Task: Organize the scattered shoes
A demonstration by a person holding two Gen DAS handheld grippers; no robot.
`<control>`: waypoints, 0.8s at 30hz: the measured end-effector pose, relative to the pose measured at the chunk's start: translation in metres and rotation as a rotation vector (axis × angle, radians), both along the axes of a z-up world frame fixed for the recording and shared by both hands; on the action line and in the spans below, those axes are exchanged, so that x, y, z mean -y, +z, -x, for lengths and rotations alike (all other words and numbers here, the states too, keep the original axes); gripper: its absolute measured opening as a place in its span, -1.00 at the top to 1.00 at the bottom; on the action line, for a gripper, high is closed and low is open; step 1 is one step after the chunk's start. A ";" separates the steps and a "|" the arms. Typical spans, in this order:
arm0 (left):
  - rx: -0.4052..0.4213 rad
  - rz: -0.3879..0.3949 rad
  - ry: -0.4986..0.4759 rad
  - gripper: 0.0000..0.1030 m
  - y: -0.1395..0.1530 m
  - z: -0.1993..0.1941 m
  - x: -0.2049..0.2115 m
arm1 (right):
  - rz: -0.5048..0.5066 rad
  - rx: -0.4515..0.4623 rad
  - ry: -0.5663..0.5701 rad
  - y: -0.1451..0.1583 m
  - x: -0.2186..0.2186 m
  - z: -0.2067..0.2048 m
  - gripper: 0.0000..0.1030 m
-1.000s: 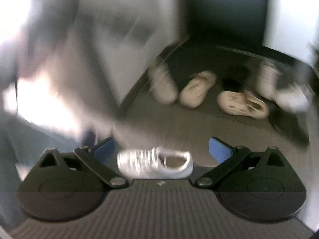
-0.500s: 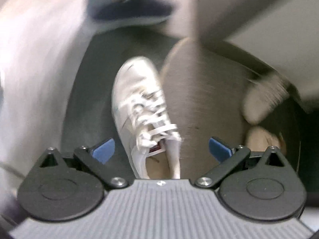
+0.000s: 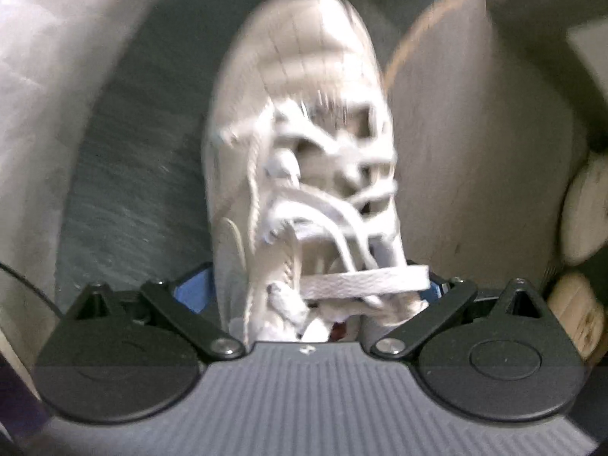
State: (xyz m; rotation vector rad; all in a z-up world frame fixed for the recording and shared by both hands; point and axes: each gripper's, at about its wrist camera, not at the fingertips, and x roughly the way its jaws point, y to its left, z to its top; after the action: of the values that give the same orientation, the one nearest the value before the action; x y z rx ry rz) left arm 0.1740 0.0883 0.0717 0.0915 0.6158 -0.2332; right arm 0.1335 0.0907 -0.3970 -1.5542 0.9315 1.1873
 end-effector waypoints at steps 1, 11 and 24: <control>0.000 -0.009 -0.006 -0.99 -0.002 0.001 0.003 | -0.008 0.008 0.000 0.001 0.002 0.001 -1.00; 0.000 0.050 -0.021 -0.99 -0.002 0.015 0.010 | -0.319 -0.120 -0.893 0.035 0.028 -0.051 -0.78; -0.024 0.165 0.030 -0.99 0.004 0.019 -0.019 | -0.573 -0.113 -1.751 0.055 0.037 -0.051 -0.74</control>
State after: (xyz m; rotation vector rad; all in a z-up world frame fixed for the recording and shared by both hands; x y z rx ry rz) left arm 0.1551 0.1071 0.0756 -0.0794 0.6194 -0.2551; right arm 0.1842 0.0540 -0.3415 0.0954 1.3185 0.1356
